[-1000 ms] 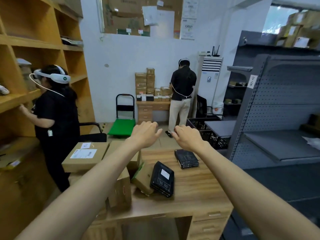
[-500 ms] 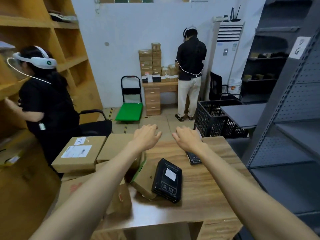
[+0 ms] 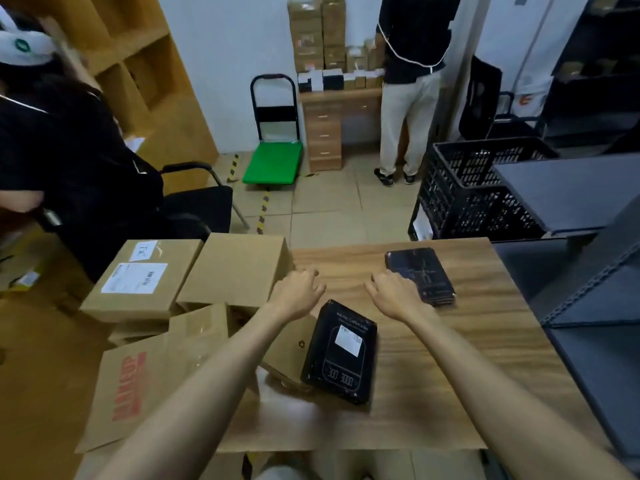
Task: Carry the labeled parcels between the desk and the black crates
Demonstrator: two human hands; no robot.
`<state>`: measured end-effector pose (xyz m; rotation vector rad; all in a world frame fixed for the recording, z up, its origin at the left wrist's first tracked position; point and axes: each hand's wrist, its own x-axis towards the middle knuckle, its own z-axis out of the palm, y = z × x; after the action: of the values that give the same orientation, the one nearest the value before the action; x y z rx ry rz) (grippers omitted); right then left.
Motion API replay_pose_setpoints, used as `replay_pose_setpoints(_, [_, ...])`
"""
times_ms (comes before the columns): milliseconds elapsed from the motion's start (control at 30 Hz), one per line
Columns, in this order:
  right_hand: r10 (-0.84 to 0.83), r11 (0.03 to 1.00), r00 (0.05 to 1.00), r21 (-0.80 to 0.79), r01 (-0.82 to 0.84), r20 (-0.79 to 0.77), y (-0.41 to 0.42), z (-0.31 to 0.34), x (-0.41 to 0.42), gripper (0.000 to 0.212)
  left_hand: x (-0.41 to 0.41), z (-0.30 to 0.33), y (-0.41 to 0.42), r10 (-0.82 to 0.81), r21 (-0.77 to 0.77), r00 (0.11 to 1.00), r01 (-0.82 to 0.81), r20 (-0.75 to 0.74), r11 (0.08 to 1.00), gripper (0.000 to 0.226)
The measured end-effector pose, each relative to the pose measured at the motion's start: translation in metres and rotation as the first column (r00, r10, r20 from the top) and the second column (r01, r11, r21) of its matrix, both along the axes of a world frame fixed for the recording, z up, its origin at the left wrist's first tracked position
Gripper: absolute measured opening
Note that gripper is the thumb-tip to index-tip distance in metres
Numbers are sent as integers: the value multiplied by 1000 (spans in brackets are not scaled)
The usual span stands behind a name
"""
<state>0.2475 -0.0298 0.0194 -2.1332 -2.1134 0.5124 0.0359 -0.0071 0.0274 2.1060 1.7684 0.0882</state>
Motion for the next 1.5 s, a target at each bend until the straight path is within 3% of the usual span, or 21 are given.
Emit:
replay_pose_setpoints(367, [-250,936,947,-302,183,-203,-27,-145,1,41,8,-112,-19,89,-255,995,-95,-33,962,44])
replay_pose_setpoints(667, [-492,850,805,-382,362,-331,-38,-221,2,48,18,-168,-19,159,-172,984,-145,74,974,49])
replay_pose_setpoints(800, [-565,823,708,-353,445,-424,-41,-234,20,48,38,-192,-20,164,-168,976,-139,146,976,41])
replay_pose_setpoints(967, [-626,780,673,-314,541,-394,-63,-246,65,50,76,-225,-27,129,-220,970,-82,208,972,32])
replay_pose_setpoints(1067, [-679,733,622,-309,607,-390,-82,-248,93,53,105,-240,-36,168,-322,921,-50,352,945,26])
replay_pose_setpoints(1367, [-697,703,574,-255,664,-429,-108,-247,131,50,151,-255,-51,243,-380,829,-40,504,924,37])
replay_pose_setpoints(1500, [-701,660,416,-305,686,-579,-107,-224,141,43,163,-253,-47,295,-427,755,-22,586,904,36])
